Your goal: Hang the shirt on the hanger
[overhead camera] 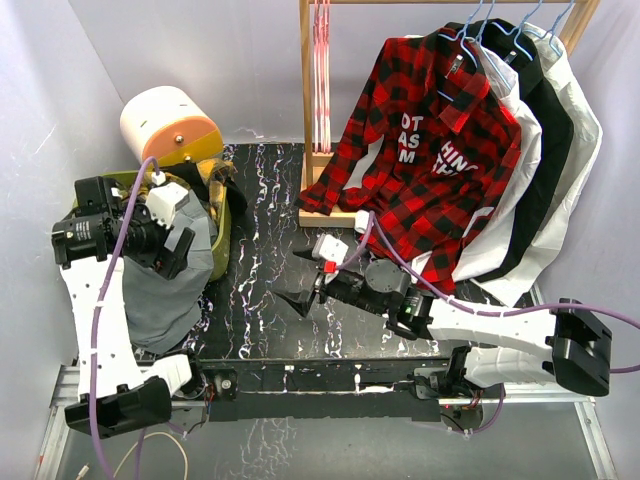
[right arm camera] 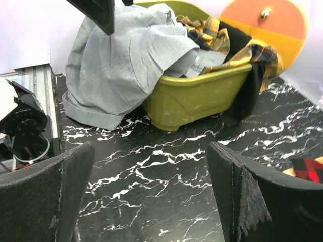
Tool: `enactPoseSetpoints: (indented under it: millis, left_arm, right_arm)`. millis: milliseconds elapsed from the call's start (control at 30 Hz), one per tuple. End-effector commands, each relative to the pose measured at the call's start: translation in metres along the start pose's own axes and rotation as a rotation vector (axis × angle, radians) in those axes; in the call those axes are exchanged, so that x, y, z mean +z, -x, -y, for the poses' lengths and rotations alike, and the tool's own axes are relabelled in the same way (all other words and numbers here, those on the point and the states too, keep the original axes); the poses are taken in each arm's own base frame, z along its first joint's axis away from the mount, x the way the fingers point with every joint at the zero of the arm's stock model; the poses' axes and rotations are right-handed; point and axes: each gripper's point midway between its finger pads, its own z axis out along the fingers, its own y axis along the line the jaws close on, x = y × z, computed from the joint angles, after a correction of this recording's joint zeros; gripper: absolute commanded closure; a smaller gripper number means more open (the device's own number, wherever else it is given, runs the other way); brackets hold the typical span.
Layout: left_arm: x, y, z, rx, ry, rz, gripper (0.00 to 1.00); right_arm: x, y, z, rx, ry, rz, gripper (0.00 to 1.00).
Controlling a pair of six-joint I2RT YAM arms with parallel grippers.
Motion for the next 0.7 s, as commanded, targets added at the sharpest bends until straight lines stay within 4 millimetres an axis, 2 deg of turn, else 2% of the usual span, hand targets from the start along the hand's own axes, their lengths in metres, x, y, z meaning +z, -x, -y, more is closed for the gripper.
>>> enactPoseSetpoints:
  millis: [0,133,233,367,467,500,567,600,633,667]
  left_arm:
    - [0.028,0.016,-0.04,-0.028,0.115,0.051,0.03]
    - [0.048,0.025,-0.07,-0.082,0.192,0.077,0.03]
    - [0.06,0.03,-0.08,-0.124,0.21,0.1,0.03]
    - [0.071,0.035,-0.066,-0.124,0.097,0.114,0.03]
    - [0.082,0.028,-0.049,-0.111,-0.018,0.083,0.06]
    - [0.084,0.026,-0.044,-0.108,-0.053,0.077,0.14]
    - [0.083,0.026,-0.031,-0.1,-0.126,0.074,0.47]
    - [0.08,0.028,-0.025,-0.095,-0.158,0.082,0.75]
    - [0.076,0.031,-0.02,-0.09,-0.185,0.087,0.98]
    - [0.07,0.035,-0.016,-0.084,-0.205,0.097,1.0]
  right_arm:
    - [-0.004,0.01,0.002,0.114,-0.035,0.048,0.04]
    - [-0.007,0.006,-0.002,0.151,-0.021,0.035,0.02]
    - [-0.01,0.004,-0.001,0.159,-0.029,0.034,0.02]
    - [-0.01,-0.001,-0.002,0.156,-0.025,0.024,0.01]
    - [-0.008,-0.003,-0.004,0.154,-0.015,0.017,0.02]
    - [-0.008,-0.004,-0.005,0.154,-0.013,0.014,0.02]
    - [-0.006,-0.006,-0.005,0.157,-0.011,0.01,0.02]
    - [-0.006,-0.007,-0.005,0.158,-0.012,0.008,0.02]
    - [-0.005,-0.008,-0.005,0.161,-0.013,0.009,0.01]
    - [-0.005,-0.007,-0.005,0.162,-0.014,0.012,0.01]
